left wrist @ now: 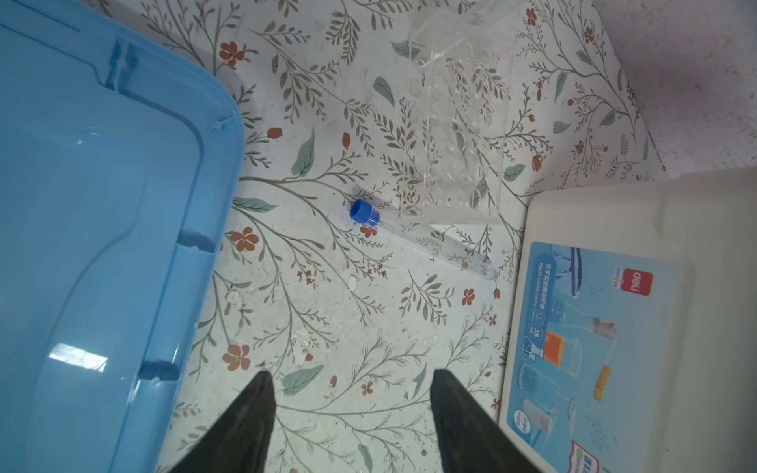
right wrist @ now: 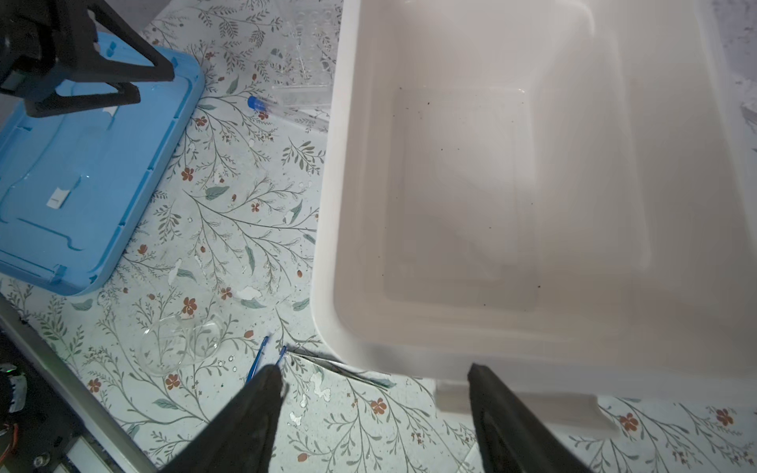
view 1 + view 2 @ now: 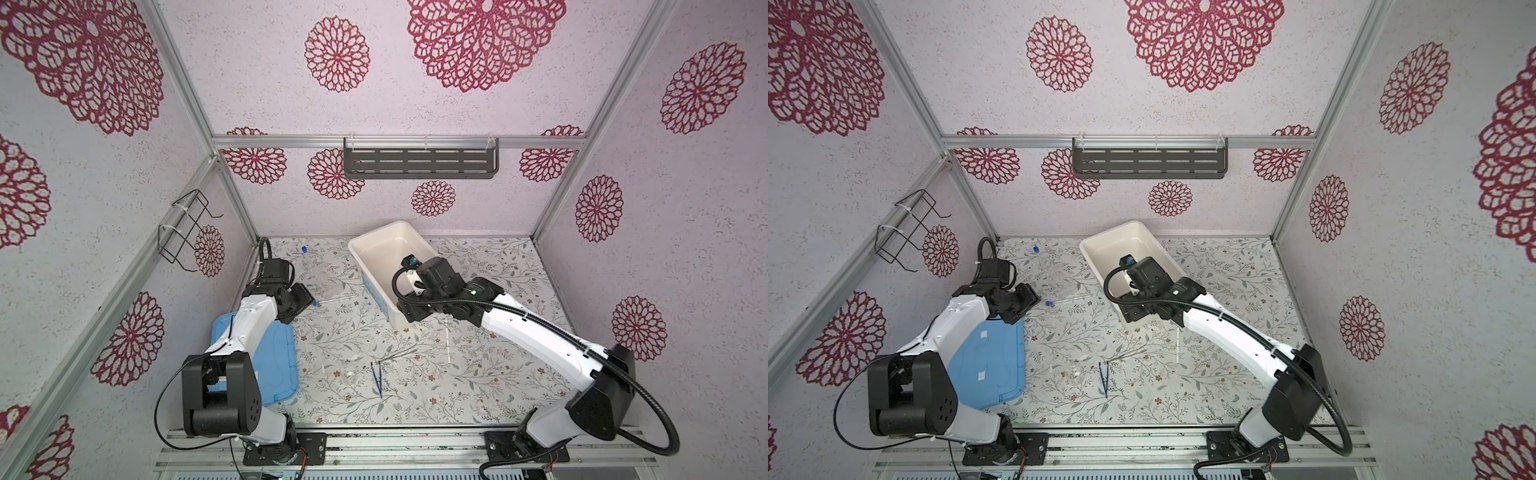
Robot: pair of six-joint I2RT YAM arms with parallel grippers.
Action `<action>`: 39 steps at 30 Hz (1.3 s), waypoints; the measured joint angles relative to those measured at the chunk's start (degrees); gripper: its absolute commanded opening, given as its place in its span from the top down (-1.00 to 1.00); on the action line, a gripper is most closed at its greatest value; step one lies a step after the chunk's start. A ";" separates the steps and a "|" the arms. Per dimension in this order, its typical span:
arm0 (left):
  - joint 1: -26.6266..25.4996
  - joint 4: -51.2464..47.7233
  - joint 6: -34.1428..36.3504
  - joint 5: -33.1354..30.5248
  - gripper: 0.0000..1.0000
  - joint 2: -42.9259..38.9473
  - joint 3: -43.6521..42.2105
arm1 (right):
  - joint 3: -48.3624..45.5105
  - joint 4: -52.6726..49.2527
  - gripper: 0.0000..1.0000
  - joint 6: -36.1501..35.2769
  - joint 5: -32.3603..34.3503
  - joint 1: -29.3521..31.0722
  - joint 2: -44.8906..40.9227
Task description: Organize the chemistry lab equipment
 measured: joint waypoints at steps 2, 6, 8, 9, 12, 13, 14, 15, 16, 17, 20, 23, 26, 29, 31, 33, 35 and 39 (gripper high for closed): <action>0.00 1.36 -1.36 -0.31 -0.28 0.96 -0.07 | 2.05 -0.52 -0.51 -0.28 0.28 0.46 2.29; -0.04 4.39 -4.13 -1.03 -0.28 3.32 -0.33 | 3.45 -0.52 -0.52 -0.26 0.42 1.20 4.13; -0.04 5.70 -5.29 -1.31 -0.27 4.85 -0.31 | 3.45 -0.50 -0.52 -0.26 0.55 1.29 4.28; -0.04 6.29 -5.75 -1.49 -0.27 5.77 -0.26 | 3.58 -0.55 -0.51 -0.26 0.76 1.29 4.52; -0.04 6.88 -6.67 -2.03 -0.26 8.44 0.52 | 5.66 -1.16 -0.50 -0.26 2.14 1.29 6.56; -0.04 7.13 -6.86 -2.14 -0.26 9.29 0.87 | 6.80 -1.66 -0.48 -0.28 2.80 1.33 7.67; -0.04 7.39 -7.08 -2.23 -0.26 9.86 1.11 | 7.63 -1.95 -0.47 -0.26 3.48 1.40 8.57; -0.04 7.67 -7.28 -2.34 -0.25 10.38 1.36 | 8.39 -2.25 -0.46 -0.28 4.13 1.44 9.64; -0.04 7.89 -7.50 -2.47 -0.23 10.86 1.55 | 8.90 -2.64 -0.46 -0.26 4.96 1.46 10.64; -0.04 8.11 -7.65 -2.58 -0.21 11.17 1.70 | 9.09 -3.02 -0.45 -0.26 5.31 1.49 11.28; -0.04 8.74 -7.85 -2.82 -0.16 12.41 2.54 | 9.11 -4.57 -0.42 -0.26 6.64 1.55 12.98; -0.04 9.40 -7.89 -2.80 -0.14 14.58 4.26 | 9.11 -6.38 -0.41 -0.24 9.03 1.70 13.73; -0.09 9.94 -7.91 -2.60 -0.14 15.47 4.63 | 9.22 -8.24 -0.45 -0.50 12.35 1.73 13.70; -0.15 10.25 -7.91 -2.43 -0.14 15.47 4.63 | 9.16 -9.62 -0.46 -1.40 14.62 0.26 13.60; -0.15 10.23 -7.89 -2.36 -0.15 15.47 4.63 | 8.68 -10.29 -0.53 -2.27 15.87 -2.03 13.09; -0.15 10.25 -7.87 -2.25 -0.15 15.47 4.63 | 7.80 -10.49 -0.58 -3.23 16.96 -4.33 12.11; -0.15 10.25 -7.82 -2.16 -0.16 15.45 4.46 | 6.80 -10.64 -0.63 -3.87 18.10 -5.95 10.62; -0.15 10.25 -7.76 -1.92 -0.17 15.43 3.82 | 6.19 -10.27 -0.88 -5.16 17.77 -6.88 7.02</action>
